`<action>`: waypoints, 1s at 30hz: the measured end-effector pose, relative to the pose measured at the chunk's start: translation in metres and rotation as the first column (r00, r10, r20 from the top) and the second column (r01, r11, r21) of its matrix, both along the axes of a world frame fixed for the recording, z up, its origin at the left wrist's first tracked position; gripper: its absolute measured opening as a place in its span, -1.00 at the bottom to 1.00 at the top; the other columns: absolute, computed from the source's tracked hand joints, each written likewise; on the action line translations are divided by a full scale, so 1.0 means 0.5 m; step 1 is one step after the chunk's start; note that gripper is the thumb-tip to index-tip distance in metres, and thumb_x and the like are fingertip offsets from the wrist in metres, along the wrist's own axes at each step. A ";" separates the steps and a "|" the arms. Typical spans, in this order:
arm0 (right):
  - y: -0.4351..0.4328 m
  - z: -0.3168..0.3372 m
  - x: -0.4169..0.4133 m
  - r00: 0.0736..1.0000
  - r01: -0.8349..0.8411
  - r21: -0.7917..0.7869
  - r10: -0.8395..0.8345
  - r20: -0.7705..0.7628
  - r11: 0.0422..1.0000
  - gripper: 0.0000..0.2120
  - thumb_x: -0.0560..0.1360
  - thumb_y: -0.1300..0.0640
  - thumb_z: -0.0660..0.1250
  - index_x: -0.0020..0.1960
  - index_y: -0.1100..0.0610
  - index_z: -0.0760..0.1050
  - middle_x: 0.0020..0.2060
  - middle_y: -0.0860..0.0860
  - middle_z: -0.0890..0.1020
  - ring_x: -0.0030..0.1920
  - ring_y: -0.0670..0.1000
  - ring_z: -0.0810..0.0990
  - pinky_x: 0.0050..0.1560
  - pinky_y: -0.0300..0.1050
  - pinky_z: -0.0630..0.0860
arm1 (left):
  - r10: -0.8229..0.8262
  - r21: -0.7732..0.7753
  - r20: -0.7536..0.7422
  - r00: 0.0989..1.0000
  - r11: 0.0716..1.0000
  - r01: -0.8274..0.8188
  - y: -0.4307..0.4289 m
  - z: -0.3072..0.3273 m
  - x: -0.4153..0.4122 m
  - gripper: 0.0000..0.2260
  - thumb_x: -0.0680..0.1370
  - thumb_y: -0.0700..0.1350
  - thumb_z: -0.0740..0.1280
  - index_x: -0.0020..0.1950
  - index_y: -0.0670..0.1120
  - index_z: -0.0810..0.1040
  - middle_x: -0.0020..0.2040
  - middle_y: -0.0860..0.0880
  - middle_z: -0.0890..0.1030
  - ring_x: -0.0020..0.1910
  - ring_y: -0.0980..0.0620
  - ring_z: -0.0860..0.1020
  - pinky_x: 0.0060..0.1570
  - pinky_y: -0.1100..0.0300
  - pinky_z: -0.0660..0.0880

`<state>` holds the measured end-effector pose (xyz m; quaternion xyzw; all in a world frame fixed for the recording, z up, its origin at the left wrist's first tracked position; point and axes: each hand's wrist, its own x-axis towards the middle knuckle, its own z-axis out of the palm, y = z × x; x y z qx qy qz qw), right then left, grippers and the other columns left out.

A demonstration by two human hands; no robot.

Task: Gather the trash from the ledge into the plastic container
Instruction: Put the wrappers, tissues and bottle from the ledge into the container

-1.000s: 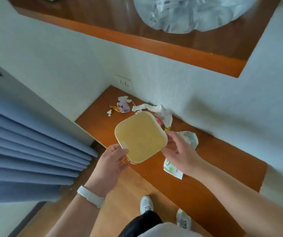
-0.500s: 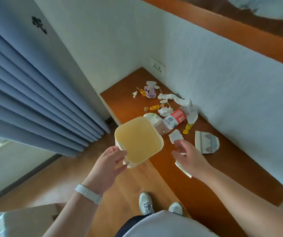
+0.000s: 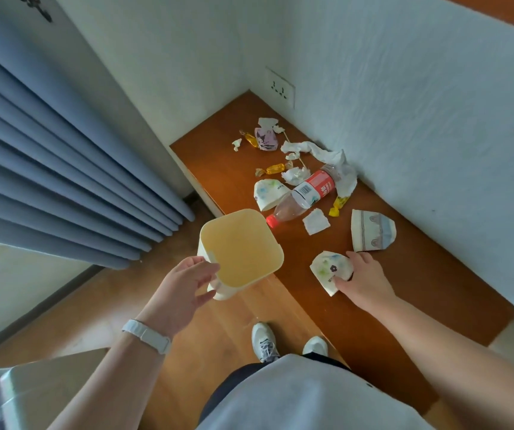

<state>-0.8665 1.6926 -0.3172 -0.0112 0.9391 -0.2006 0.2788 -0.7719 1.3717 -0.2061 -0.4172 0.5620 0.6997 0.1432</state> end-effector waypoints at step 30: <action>-0.193 0.288 0.064 0.866 0.258 -0.643 -0.468 -0.178 0.721 -0.81 0.52 0.18 0.38 0.00 -0.08 0.46 -0.15 -0.08 0.62 -0.20 -0.03 0.67 -0.38 -0.19 0.57 | -0.122 0.053 -0.121 0.985 0.990 0.129 -0.043 -0.037 0.051 -0.86 0.53 -0.20 0.40 0.05 -0.12 0.48 0.03 -0.13 0.56 -0.01 -0.05 0.54 0.03 0.03 0.51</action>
